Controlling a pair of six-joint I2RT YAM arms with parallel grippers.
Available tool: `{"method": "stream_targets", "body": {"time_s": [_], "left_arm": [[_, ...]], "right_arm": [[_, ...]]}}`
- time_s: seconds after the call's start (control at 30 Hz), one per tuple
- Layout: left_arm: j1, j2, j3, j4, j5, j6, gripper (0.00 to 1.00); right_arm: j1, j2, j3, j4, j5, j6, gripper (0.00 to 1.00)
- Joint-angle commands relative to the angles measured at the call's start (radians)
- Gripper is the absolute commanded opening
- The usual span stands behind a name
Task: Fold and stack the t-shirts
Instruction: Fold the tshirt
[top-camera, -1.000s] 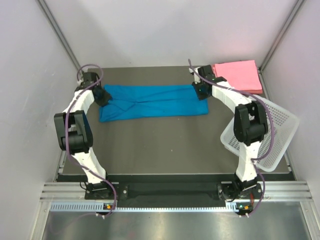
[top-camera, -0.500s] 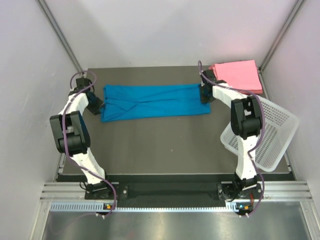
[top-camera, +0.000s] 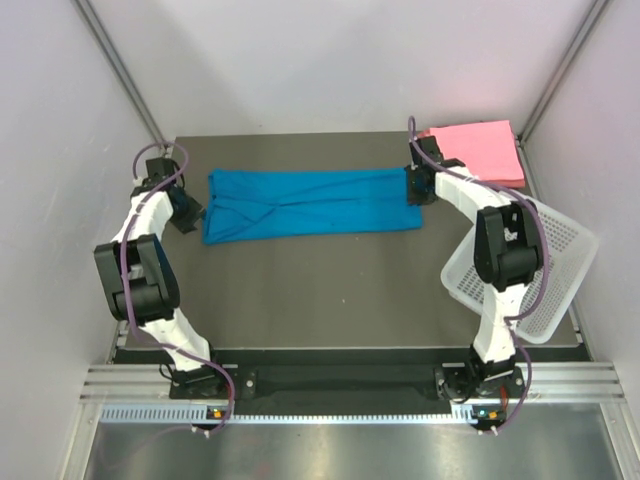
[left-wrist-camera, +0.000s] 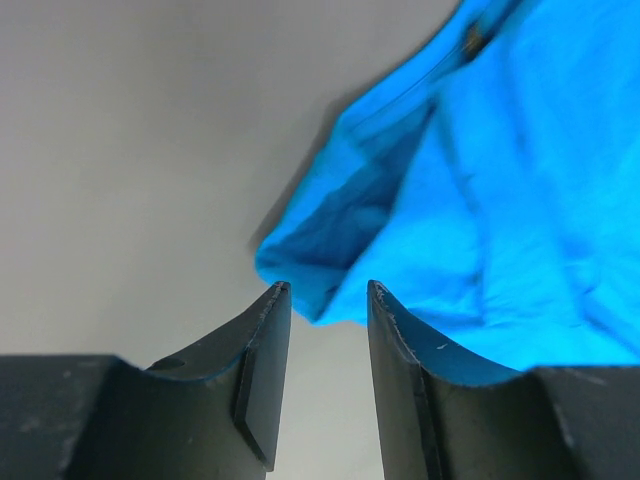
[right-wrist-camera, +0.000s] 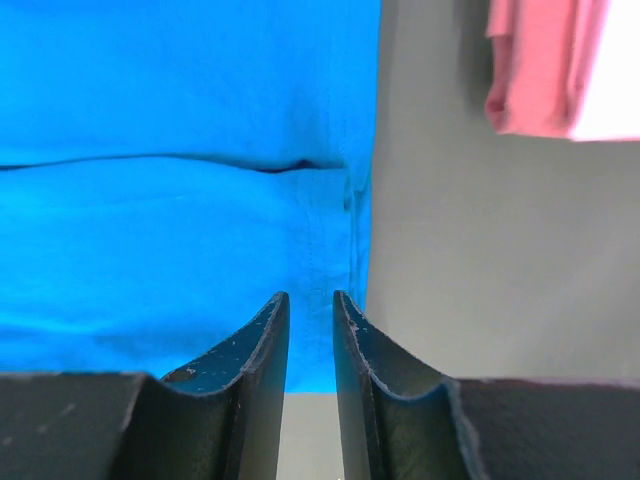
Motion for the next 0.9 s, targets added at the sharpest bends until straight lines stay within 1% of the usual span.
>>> {"method": "stream_targets", "body": {"time_s": [0.0,0.23,0.33,0.43,0.47,0.5,0.67,0.7,0.77,0.87], "left_arm": [[0.016,0.01,-0.06,-0.006,0.048,-0.019,0.41],[0.02,0.048,-0.127,0.057,0.068,-0.021,0.43],[0.029,0.075,-0.124,0.076,0.085,-0.03,0.43],[0.04,0.108,-0.083,0.048,0.062,-0.027,0.39],[0.043,0.114,-0.069,0.036,0.042,-0.021,0.39],[0.048,0.124,-0.039,0.013,-0.009,-0.018,0.38],[0.072,0.139,0.063,-0.029,-0.1,-0.01,0.39],[0.075,0.142,0.083,-0.061,-0.116,-0.012,0.39],[0.074,0.133,0.118,-0.078,-0.108,-0.004,0.4],[0.045,0.073,0.114,-0.058,-0.049,0.036,0.41]], "right_arm": [[-0.007,-0.064,-0.034,-0.011,0.004,0.014,0.25],[-0.01,-0.047,-0.132,0.052,0.015,0.014,0.22],[-0.018,-0.039,-0.164,0.067,0.021,0.011,0.2],[-0.021,-0.048,-0.194,0.081,0.024,0.005,0.18],[-0.022,-0.053,-0.201,0.081,0.025,0.0,0.17],[-0.022,-0.065,-0.218,0.088,0.025,0.002,0.16],[-0.021,-0.108,-0.284,0.108,0.012,0.023,0.15],[-0.021,-0.12,-0.305,0.11,0.007,0.029,0.15],[-0.019,-0.136,-0.322,0.115,0.002,0.04,0.15],[-0.013,-0.172,-0.333,0.101,0.004,0.051,0.16]]}}
